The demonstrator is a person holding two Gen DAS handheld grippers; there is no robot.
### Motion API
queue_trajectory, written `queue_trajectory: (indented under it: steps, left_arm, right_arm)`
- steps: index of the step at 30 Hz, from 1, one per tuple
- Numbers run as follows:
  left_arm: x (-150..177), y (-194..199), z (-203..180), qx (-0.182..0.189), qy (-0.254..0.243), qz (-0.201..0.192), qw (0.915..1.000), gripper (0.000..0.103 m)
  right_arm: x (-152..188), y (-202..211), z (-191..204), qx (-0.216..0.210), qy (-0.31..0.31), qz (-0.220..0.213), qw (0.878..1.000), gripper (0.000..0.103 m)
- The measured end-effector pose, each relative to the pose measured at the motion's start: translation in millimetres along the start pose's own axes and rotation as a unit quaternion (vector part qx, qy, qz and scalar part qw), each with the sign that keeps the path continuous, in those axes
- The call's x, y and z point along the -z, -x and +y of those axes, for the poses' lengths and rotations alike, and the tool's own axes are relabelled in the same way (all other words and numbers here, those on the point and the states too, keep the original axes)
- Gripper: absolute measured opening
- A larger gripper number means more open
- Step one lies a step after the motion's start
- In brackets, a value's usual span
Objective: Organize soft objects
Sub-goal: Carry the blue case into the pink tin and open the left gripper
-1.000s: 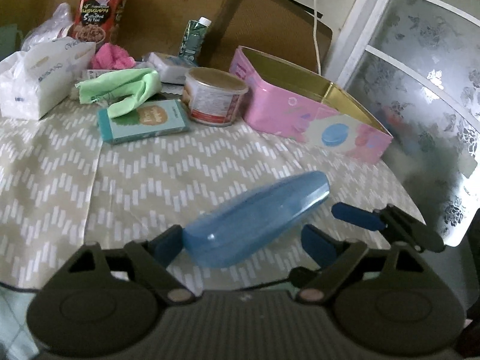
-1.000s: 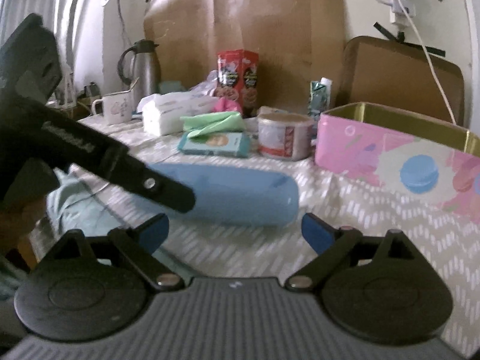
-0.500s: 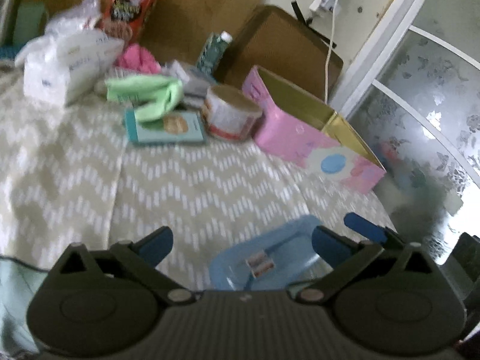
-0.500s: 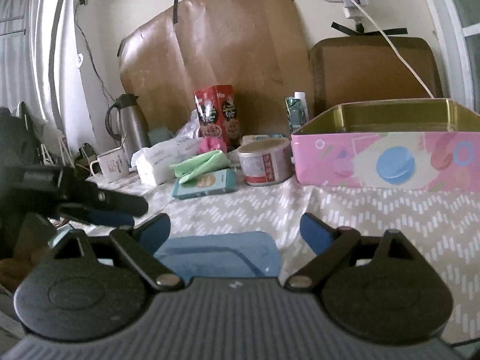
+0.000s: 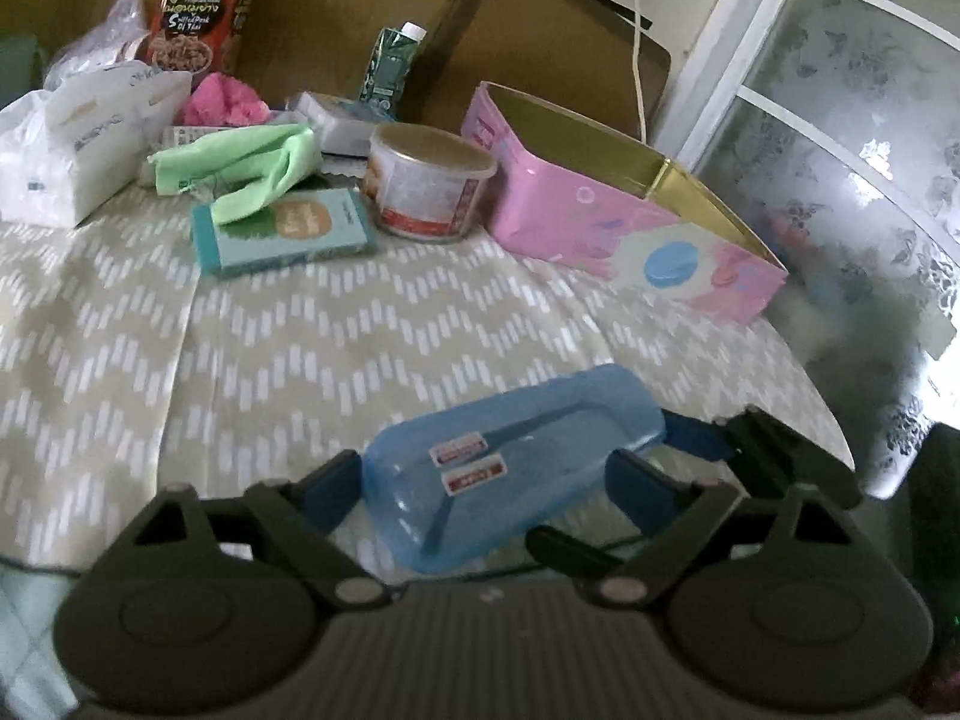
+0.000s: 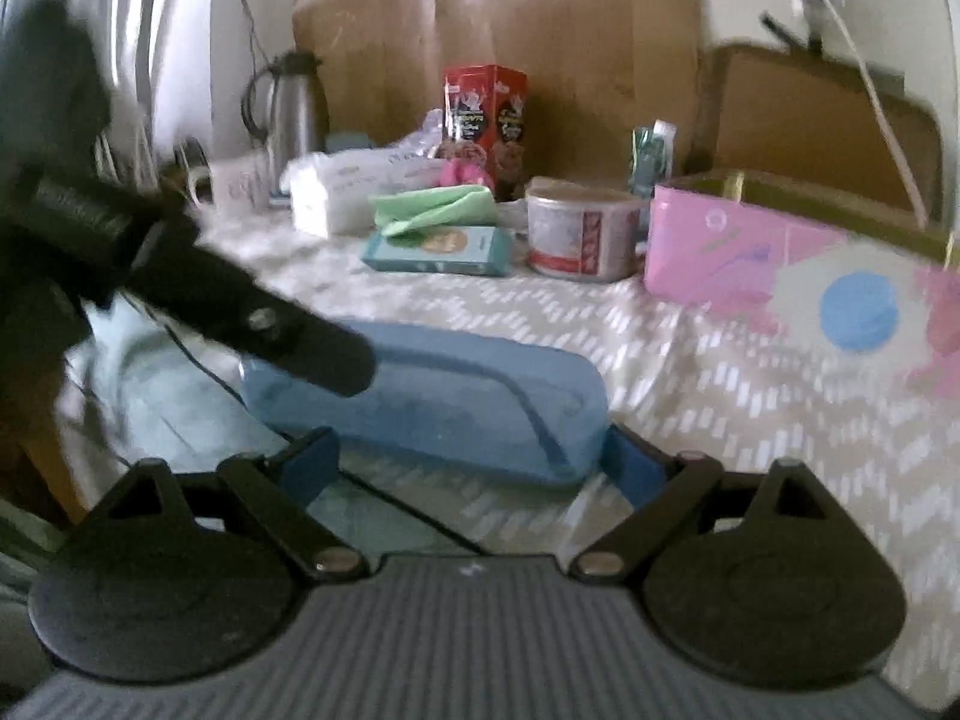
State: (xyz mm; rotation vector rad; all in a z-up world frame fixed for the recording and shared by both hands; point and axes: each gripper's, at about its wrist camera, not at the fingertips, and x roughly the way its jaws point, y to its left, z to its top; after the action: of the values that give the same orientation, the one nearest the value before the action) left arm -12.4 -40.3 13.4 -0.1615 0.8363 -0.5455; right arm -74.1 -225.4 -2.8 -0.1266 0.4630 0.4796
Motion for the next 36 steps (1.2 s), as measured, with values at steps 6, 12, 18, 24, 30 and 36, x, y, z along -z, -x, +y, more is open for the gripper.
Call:
queue_trajectory:
  steps: [6, 12, 18, 24, 30, 36]
  left_arm:
    - [-21.6, -0.2, -20.8, 0.013, -0.041, -0.029, 0.9986, 0.087]
    - [-64.3, -9.7, -65.0, 0.02, -0.122, -0.087, 0.9885, 0.089]
    - [-124.0, -51.9, -105.8, 0.032, -0.176, -0.163, 0.9704, 0.097]
    - [-150.8, -111.5, -113.4, -0.008, -0.167, -0.119, 0.9788, 0.092]
    - [-125.4, -54.2, -72.2, 0.012, -0.156, -0.16, 0.9746, 0.093]
    - [-84.8, 4.9, 12.7, -0.105, -0.103, -0.19, 0.9708, 0.095]
  right_arm:
    - [-6.0, 11.3, -17.0, 0.034, -0.024, -0.028, 0.999, 0.09]
    - [-28.2, 18.3, -41.8, 0.107, -0.024, -0.069, 0.992, 0.09]
    - [-66.9, 16.9, -94.2, 0.191, -0.016, -0.113, 0.975, 0.09]
    - [-78.1, -26.8, -140.8, 0.288, -0.012, -0.064, 0.956, 0.095]
    - [-56.0, 3.3, -139.3, 0.241, -0.09, -0.09, 0.962, 0.095]
    - [-56.0, 5.3, -118.8, 0.139, -0.177, -0.094, 0.97, 0.068]
